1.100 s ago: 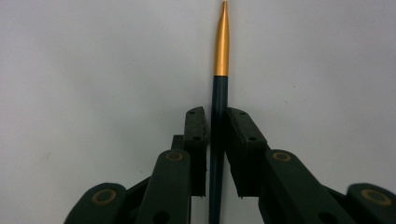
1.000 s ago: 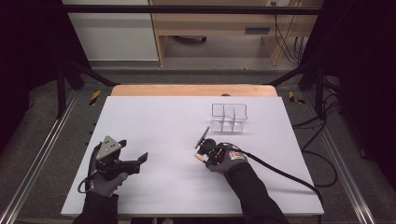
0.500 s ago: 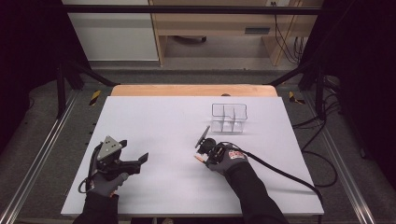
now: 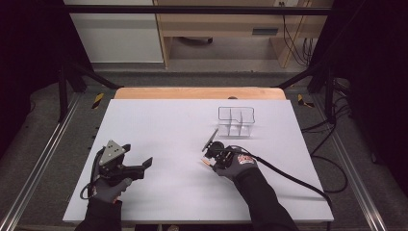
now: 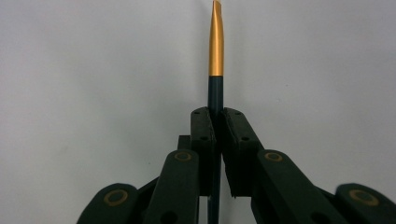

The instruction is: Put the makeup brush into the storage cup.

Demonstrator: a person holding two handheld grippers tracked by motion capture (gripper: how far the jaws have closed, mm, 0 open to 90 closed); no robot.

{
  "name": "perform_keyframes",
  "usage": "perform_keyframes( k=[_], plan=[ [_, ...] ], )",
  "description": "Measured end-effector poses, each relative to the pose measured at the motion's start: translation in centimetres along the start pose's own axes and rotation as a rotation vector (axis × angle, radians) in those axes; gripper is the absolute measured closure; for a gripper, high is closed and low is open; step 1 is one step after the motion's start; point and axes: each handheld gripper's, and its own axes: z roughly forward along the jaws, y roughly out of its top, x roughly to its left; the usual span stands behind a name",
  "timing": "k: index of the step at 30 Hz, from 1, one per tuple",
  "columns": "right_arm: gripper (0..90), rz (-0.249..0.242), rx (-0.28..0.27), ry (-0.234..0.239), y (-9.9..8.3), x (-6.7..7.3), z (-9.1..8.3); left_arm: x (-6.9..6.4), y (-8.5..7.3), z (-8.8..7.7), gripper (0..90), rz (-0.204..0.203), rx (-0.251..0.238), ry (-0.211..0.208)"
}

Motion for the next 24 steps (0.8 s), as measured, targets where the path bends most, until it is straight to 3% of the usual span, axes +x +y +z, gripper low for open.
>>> perform_keyframes(
  k=[16, 24],
  plan=[
    [83.5, 0.021, -0.175, 0.024, -0.7, -0.2, -3.3, 0.1, -0.2, 0.3, 5.8, -0.006, 0.012, 0.0],
    [83.5, 0.043, -0.278, 0.013, -1.2, -0.2, -4.6, 0.1, -0.2, 0.3, 5.8, -0.008, 0.008, 0.0]
  ],
)
